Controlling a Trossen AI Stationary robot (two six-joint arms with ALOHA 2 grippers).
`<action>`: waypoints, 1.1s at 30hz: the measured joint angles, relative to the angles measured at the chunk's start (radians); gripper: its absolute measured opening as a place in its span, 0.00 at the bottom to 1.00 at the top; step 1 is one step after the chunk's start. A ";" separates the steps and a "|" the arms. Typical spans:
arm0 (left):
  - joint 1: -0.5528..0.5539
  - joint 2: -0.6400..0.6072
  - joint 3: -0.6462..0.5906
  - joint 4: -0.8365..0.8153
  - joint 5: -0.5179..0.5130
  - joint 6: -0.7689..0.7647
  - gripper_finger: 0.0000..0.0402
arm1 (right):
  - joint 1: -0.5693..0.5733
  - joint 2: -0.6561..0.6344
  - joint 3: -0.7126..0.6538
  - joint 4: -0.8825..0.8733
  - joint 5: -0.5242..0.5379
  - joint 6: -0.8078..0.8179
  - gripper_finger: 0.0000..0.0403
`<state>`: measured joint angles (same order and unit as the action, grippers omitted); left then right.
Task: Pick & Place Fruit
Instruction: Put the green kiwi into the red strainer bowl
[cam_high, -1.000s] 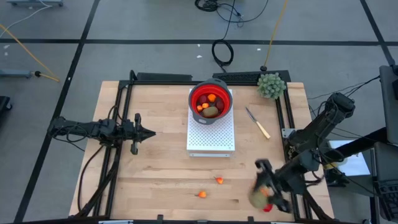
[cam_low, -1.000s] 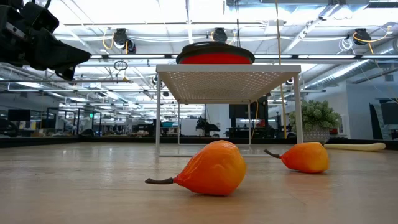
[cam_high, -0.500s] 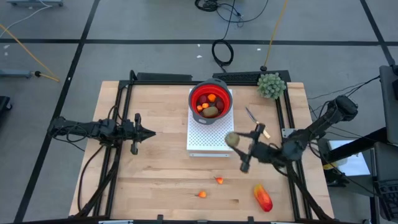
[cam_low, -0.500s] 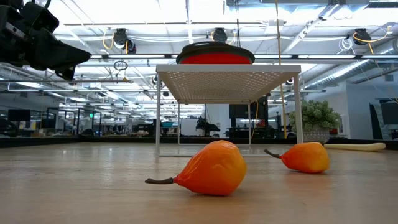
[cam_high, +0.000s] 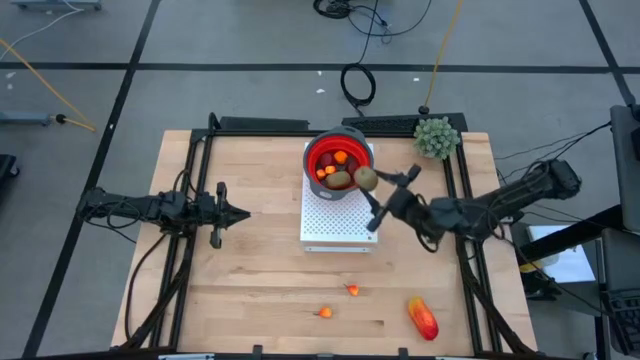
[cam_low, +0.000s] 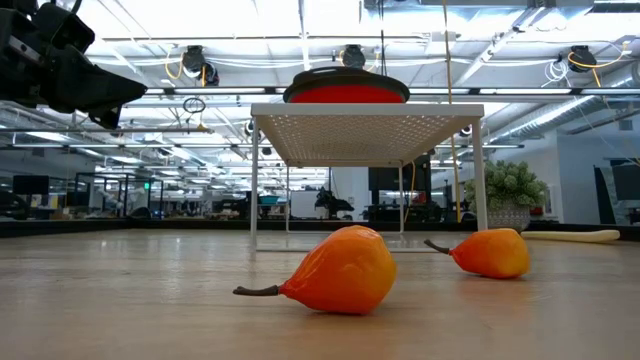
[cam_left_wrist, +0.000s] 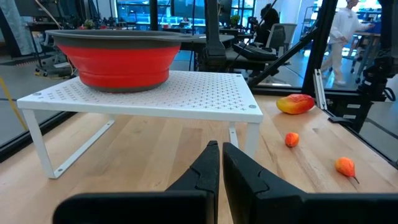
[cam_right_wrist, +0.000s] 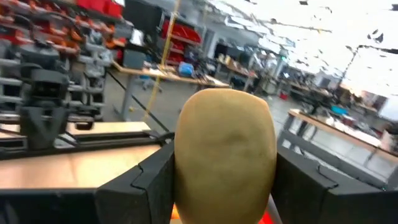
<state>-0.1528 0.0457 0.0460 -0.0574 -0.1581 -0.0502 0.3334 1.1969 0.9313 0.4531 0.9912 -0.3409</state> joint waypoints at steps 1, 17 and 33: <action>0.000 0.000 0.000 0.000 0.000 0.000 0.05 | -0.016 0.000 0.022 -0.051 -0.006 0.024 0.51; 0.000 0.000 0.000 0.000 0.000 0.002 0.05 | -0.358 0.000 0.188 -0.502 -0.530 0.372 0.51; 0.000 0.000 0.000 0.000 0.000 0.019 0.05 | -0.584 0.140 0.188 -0.537 -0.872 0.435 0.51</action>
<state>-0.1528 0.0456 0.0460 -0.0574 -0.1585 -0.0311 -0.2510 1.3373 1.1194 -0.0835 0.1188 0.0938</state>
